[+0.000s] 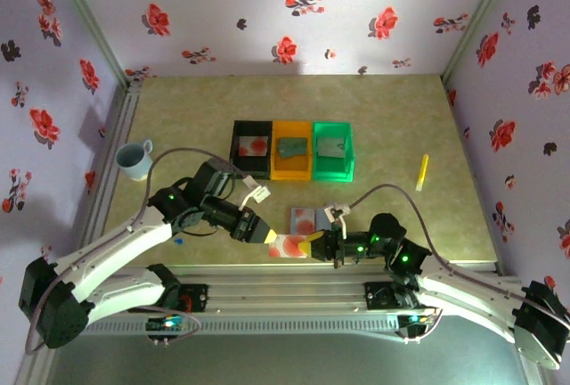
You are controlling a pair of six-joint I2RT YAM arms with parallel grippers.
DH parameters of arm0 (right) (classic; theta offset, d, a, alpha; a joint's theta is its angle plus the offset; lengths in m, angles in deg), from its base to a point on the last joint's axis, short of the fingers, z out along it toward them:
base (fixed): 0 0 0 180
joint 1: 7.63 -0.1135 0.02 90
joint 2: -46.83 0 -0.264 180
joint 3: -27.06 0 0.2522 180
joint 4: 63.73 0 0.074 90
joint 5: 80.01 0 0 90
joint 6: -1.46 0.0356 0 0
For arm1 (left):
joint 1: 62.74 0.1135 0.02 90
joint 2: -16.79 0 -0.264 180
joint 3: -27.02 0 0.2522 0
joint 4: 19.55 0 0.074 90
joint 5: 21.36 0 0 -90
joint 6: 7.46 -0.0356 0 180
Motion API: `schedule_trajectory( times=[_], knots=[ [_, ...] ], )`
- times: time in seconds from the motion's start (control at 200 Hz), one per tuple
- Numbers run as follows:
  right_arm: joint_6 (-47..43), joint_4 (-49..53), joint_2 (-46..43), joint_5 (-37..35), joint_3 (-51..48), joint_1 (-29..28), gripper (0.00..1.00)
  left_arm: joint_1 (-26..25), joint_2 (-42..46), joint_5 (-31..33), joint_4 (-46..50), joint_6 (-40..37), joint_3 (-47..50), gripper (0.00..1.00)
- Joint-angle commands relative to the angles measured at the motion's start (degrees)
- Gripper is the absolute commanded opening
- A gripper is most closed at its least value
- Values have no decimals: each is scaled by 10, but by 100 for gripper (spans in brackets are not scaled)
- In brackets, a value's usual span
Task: Take the credit cards out of the card holder
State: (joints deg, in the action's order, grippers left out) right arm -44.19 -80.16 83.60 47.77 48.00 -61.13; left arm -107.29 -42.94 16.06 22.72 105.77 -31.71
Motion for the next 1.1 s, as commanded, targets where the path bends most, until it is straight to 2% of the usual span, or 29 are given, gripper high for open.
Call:
schedule_trajectory(
  times=[0.0,0.255,0.495,0.595,0.665,0.855,0.97,1.025,1.095],
  knots=[
    [-10,-27,-1,14,23,4,0,0,-1,-43,-14,1,1,28],
    [-15,-28,1,20,32,4,0,-16,-10,-54,-14,0,1,26],
    [-13,-34,11,29,33,4,0,-17,-6,-54,-13,-3,0,15],
    [-12,-36,14,31,33,4,0,-17,-3,-55,-13,-3,0,8],
    [-13,-35,15,28,33,3,0,-17,-4,-57,-13,-3,-1,0],
    [-33,15,7,-3,42,4,0,-14,10,-44,-9,-8,-5,0],
    [-52,87,-16,-58,53,7,40,-1,27,-7,4,-12,-9,0],
    [-64,143,-32,-94,64,11,52,10,27,9,18,-18,-15,0],
    [-81,238,-54,-163,88,18,63,24,24,44,39,-24,-24,0]
  ],
)
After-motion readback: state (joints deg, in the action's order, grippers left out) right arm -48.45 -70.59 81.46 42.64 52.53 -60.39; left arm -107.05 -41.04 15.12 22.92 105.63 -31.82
